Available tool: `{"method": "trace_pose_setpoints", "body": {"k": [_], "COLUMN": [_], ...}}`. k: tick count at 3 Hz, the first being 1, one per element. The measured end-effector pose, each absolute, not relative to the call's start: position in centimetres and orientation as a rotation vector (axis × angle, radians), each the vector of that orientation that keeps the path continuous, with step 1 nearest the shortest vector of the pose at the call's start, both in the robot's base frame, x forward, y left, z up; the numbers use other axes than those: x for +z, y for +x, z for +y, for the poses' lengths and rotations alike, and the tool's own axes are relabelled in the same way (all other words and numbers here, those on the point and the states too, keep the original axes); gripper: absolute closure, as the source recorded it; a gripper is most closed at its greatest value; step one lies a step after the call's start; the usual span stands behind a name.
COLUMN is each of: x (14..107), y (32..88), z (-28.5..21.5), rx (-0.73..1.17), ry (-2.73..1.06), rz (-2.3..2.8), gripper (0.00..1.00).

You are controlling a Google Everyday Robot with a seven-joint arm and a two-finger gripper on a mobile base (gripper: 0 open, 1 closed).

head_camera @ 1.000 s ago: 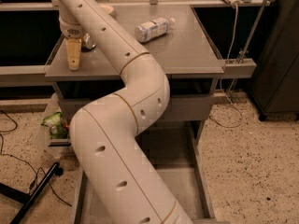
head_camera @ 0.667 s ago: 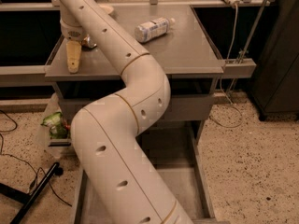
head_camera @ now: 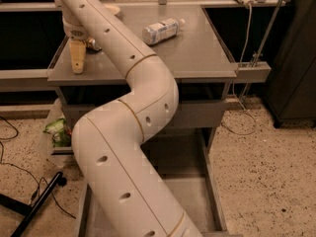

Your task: Place orange can into middle drawer

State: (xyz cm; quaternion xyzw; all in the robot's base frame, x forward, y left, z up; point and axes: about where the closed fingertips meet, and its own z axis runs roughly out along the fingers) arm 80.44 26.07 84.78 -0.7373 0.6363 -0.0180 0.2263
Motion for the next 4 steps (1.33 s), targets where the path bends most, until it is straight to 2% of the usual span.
{"method": "trace_pose_setpoints", "body": {"k": [2,4], "x": [87.8,84.8], "y": [80.2,79.3], "z": [24.5,24.1], "rx": [-0.124,-0.052], "ry": [-1.990,-2.059], "rz": [1.795,1.826], "gripper": [0.00,0.00]}}
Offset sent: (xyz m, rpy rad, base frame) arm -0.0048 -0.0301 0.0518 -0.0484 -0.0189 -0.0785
